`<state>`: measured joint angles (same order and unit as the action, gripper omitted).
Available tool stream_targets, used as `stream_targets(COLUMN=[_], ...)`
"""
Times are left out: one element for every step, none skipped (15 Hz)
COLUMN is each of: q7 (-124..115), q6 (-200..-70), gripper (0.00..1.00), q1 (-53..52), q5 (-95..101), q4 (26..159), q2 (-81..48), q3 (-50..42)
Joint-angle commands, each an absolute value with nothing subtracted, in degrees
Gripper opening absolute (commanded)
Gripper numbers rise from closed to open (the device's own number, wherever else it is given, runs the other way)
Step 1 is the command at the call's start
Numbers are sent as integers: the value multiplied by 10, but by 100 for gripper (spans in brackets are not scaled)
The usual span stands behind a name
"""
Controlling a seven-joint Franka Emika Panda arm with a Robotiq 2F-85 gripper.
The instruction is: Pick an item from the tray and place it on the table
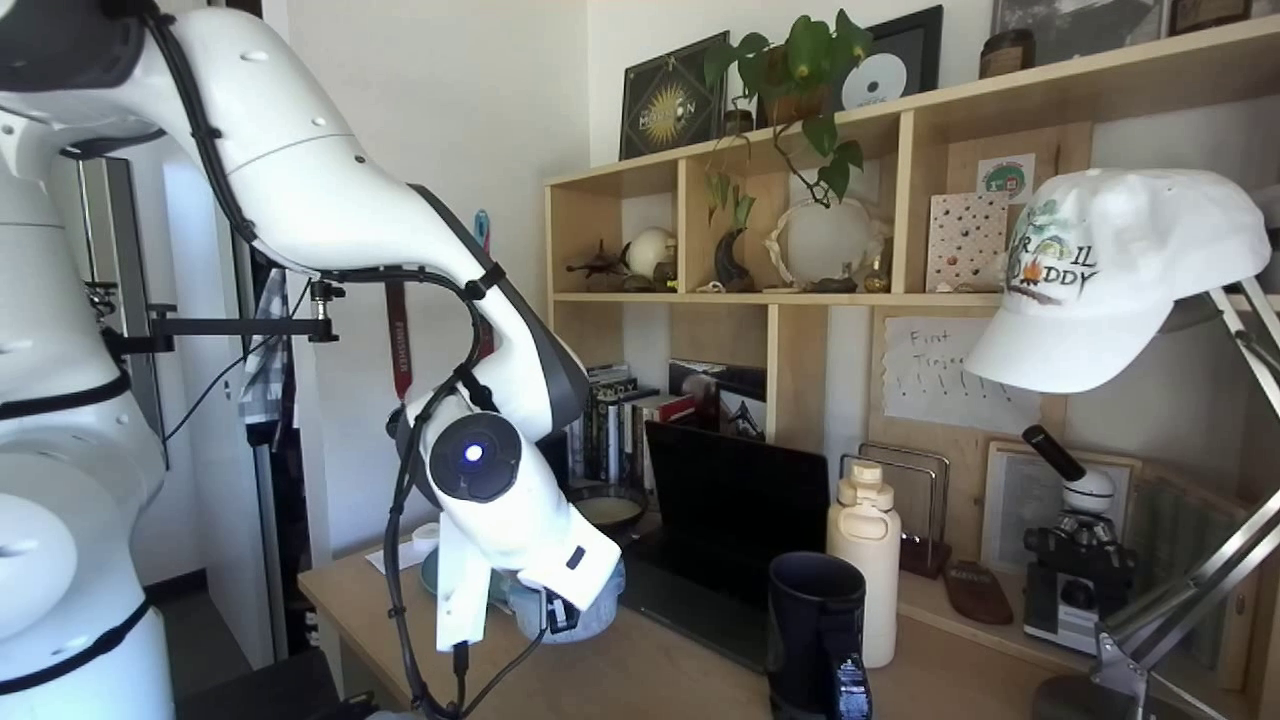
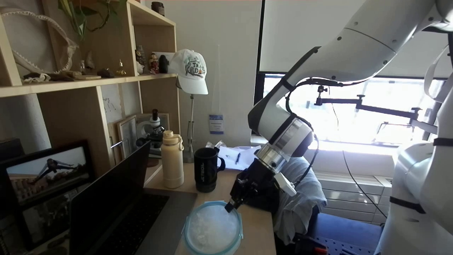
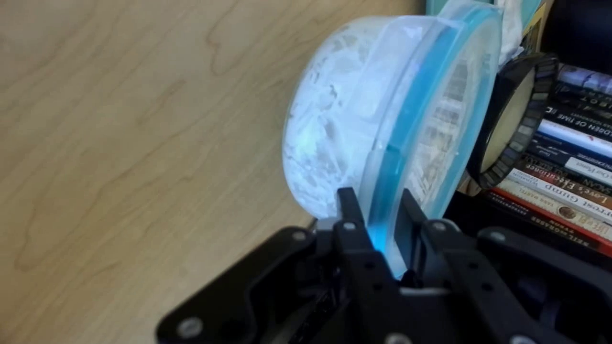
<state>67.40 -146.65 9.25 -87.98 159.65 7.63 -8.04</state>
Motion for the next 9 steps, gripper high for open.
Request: stream_targets(q7=[708, 717, 728, 736, 745, 751, 753, 753, 752], q6=[-1481, -1484, -1486, -1488, -1488, -1488, -1488, -1488, -1488], gripper=[8, 8, 8, 8, 8, 8, 8, 8, 9], q1=[91, 91, 91, 91, 90, 90, 90, 90, 90], q5=[-942, -955, -968, -979, -990, -998, -1003, -1005, -1007], q4=[1597, 1597, 1597, 1597, 1596, 1596, 1596, 1596, 1596], q2=[70, 64, 58, 52, 47, 44, 44, 43, 43], q3=[-77, -77, -77, -77, -77, -77, -76, -76, -76])
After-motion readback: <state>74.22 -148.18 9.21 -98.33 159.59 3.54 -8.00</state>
